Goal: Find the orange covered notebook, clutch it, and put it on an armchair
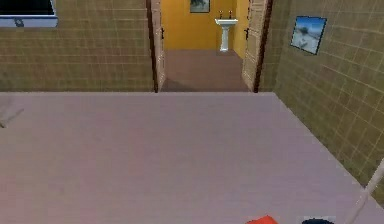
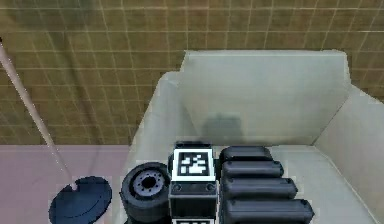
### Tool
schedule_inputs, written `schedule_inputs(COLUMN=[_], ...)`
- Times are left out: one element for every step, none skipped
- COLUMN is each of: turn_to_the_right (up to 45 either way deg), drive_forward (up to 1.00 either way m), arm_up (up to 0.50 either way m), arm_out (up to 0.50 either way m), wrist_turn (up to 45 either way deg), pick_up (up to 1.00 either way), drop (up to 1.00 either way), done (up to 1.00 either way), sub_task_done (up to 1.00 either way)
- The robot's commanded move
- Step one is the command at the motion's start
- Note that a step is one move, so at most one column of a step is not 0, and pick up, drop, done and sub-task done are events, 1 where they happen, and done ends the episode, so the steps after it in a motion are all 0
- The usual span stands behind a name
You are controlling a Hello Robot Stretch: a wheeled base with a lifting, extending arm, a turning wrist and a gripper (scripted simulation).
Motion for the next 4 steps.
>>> schedule_inputs(turn_to_the_right=[30.0, 0.0, 0.0, 0.0], drive_forward=[0.0, 0.0, 0.0, 0.0], arm_up=[0.0, 0.0, 0.0, 0.0], arm_out=[0.0, 0.48, 0.0, 0.0], wrist_turn=[0.0, 0.0, 45.0, 45.0], pick_up=[0.0, 0.0, 0.0, 0.0], drop=[0.0, 0.0, 0.0, 0.0], done=[0.0, 0.0, 0.0, 0.0], sub_task_done=[0.0, 0.0, 0.0, 0.0])
